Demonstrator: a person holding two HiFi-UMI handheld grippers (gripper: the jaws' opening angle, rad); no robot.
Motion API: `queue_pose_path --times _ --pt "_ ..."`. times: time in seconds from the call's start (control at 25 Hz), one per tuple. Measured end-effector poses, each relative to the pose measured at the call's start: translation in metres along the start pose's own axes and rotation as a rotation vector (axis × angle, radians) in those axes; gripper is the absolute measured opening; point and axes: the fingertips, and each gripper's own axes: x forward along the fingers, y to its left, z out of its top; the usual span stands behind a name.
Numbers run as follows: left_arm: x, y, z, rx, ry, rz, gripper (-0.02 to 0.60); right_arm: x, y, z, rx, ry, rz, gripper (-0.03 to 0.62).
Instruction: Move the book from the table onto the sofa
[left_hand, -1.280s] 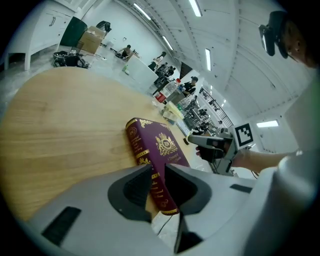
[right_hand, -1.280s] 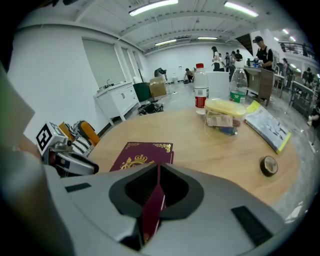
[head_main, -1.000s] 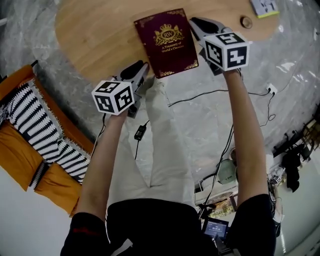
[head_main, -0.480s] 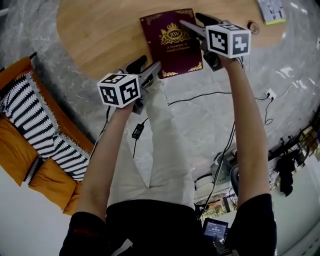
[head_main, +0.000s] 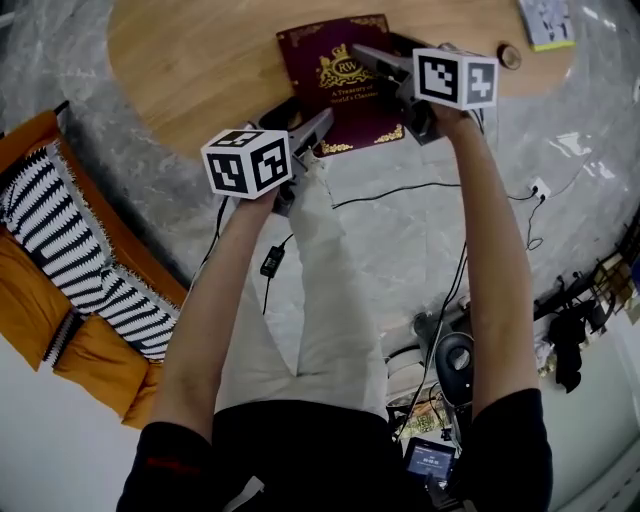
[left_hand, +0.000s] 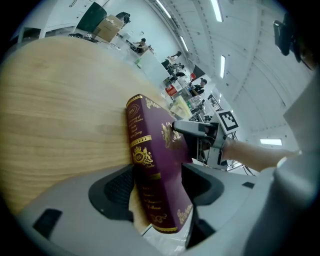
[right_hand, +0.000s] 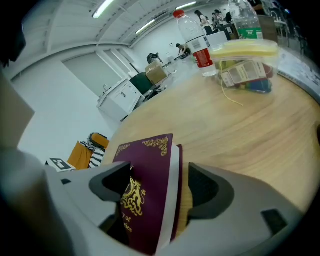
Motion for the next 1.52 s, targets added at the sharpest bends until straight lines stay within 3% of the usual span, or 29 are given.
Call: queue_pose_path --times 0.28,0.64,1.24,1.52 --pt "0.002 0.002 0.001 0.001 0.008 0.034 0.29 0.0 0.003 -0.001 0.035 -0.014 0.009 0.364" --pt "0.004 0.002 0.002 0.004 0.028 0.052 0.281 0.0 0.006 -0.003 0.099 -0.055 0.014 0.313" --pt "-0.005 0.001 0.007 0.002 0.035 0.034 0.267 -0.003 0.02 0.003 0.067 -0.074 0.005 0.302" --pt "-0.023 -0.014 0.022 0.068 0.034 0.035 0.264 -0.024 0.038 0.02 0.057 -0.119 0.012 0.302"
